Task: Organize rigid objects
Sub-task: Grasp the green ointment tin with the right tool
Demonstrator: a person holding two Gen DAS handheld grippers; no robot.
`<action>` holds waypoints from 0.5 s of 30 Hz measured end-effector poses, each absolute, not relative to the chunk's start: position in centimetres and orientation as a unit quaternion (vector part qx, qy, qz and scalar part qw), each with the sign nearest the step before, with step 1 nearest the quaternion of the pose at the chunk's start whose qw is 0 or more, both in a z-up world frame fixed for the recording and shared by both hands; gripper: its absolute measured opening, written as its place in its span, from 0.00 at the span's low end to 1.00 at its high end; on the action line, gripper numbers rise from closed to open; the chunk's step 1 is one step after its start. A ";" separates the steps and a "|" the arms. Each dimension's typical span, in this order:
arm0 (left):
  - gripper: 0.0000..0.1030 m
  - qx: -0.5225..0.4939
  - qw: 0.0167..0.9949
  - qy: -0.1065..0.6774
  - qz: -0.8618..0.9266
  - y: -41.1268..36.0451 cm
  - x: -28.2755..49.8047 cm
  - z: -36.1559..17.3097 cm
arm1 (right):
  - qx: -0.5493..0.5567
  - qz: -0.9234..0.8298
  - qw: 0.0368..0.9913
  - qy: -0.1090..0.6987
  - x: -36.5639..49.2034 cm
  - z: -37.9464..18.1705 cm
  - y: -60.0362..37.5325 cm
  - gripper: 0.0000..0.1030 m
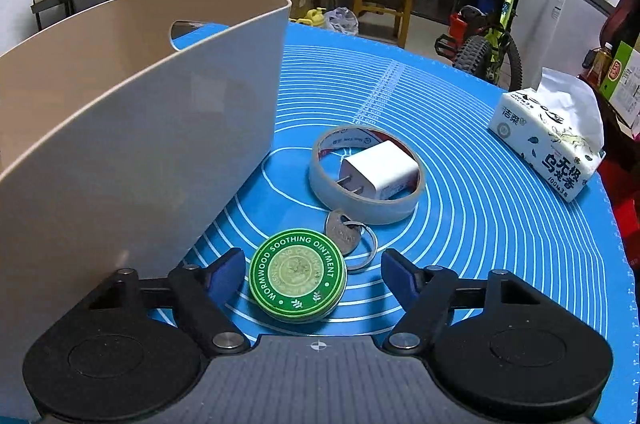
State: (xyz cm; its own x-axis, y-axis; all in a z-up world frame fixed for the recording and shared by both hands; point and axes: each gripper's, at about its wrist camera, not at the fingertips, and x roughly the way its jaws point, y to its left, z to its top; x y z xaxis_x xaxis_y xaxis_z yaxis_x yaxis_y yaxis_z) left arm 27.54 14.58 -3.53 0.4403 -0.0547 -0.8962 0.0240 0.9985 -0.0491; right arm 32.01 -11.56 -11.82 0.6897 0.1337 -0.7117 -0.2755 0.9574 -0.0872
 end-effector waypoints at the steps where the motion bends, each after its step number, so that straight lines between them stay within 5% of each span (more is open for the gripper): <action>1: 0.05 -0.015 0.848 0.529 -0.023 14.6 27.5 -3.5 | -0.095 0.112 0.915 0.376 32.0 -11.9 -11.5 0.73; 8: 0.05 -0.014 0.848 0.529 -0.023 14.5 27.5 -3.5 | -0.094 0.125 0.916 0.370 31.7 -11.8 -11.2 0.53; 15: 0.05 -0.015 0.849 0.528 -0.023 14.6 27.5 -3.5 | -0.086 0.109 0.922 0.361 31.0 -11.6 -11.5 0.53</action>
